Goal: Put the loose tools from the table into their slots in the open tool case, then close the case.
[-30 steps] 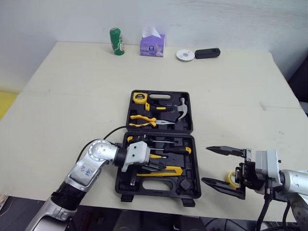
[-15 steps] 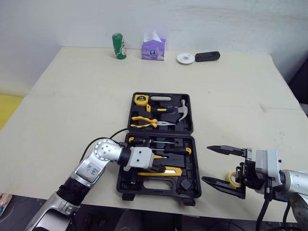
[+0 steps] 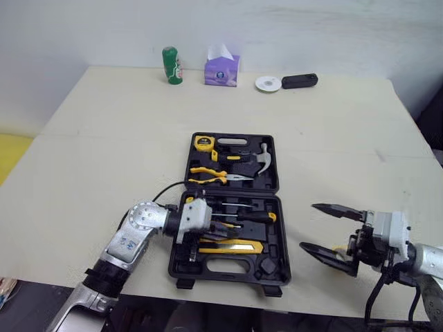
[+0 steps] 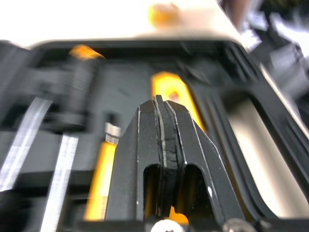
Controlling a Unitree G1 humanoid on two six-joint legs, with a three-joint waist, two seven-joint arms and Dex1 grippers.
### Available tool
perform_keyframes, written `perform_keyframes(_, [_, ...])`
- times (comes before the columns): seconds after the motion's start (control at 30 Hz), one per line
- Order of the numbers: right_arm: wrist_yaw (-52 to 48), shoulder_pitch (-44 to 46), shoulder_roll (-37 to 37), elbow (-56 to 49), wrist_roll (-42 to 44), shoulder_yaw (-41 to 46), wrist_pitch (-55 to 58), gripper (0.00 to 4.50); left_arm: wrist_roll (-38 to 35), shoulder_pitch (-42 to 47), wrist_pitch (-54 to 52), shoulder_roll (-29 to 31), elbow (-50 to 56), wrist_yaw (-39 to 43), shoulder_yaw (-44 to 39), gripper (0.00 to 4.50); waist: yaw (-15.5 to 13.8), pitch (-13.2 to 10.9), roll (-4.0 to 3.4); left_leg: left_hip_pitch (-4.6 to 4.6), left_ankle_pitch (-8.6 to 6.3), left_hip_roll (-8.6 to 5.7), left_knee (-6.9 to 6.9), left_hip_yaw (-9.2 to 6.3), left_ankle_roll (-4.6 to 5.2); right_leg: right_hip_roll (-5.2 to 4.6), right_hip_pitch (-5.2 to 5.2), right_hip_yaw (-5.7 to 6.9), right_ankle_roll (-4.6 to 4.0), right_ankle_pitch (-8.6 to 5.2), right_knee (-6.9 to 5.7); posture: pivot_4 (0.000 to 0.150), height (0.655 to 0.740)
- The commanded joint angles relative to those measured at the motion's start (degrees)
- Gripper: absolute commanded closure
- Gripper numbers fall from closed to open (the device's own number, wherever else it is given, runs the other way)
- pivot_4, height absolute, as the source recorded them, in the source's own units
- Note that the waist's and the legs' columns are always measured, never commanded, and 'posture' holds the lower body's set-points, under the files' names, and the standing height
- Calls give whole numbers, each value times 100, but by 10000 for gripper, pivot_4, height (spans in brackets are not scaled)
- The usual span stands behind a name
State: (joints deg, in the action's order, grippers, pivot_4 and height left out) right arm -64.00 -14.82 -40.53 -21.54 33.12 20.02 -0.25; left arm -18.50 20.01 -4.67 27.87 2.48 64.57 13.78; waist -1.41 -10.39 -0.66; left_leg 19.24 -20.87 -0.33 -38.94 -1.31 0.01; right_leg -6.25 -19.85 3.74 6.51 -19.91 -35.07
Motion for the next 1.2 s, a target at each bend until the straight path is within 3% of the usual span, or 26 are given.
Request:
perform_keyframes(0.03, [92,44,147,470,-87,705,-738,0,-409,-243,-206,204,493,-356,-818,31219,6,-4,0,0,0,0,2,0,0,1,0,2,0,0,2,1500,7400])
perform_keyframes(0.23, [43,133,7,1808,-373,1583,-1756,0,-471,-950,-182,978,-19,-1011,-2596,4182,79,-34,0,-7,0,3,11,6,-1,4,0,1,1,1,2,1500,7400])
perform_keyframes(0.27, [59,112,-4,2071,-425,1718,-1924,0,-474,-1037,-109,1042,-218,-1152,-2886,4182,77,-36,-3,-7,0,3,12,6,-1,4,0,1,1,1,2,1500,7400])
perform_keyframes(0.3, [97,72,-4,2379,-475,1877,-2097,0,-471,-1121,15,1063,-413,-1343,-3196,853,77,-38,-5,-7,0,2,13,6,0,3,0,1,1,1,2,1500,7400])
perform_keyframes(0.6, [1187,-278,164,4816,-819,3010,-3432,0,-55,-2135,843,1215,-1861,-2603,-4782,853,46,-43,0,-10,-7,-3,60,20,4,-10,-9,-5,1,1,35,1500,7400])
perform_keyframes(0.77, [2047,-450,369,5536,-823,3309,-3645,0,-95,-2532,618,1199,-2015,-3215,-5263,853,68,-43,0,-9,-5,-1,79,27,-1,-10,-24,-12,1,0,35,1500,7400])
perform_keyframes(1.07, [2634,-589,561,5625,-767,3183,-3529,0,-129,-2303,443,1054,-1816,-3518,-5027,853,161,-39,-7,-10,-6,-2,85,37,-5,-17,-39,-25,-4,2,15,1500,7400])
perform_keyframes(1.2, [2654,-407,528,5087,-634,2990,-3235,0,-206,-2307,371,980,-1346,-3324,-4814,853,177,-39,-6,-9,-6,-2,86,44,-5,-17,-44,-31,-4,2,11,1500,7400])
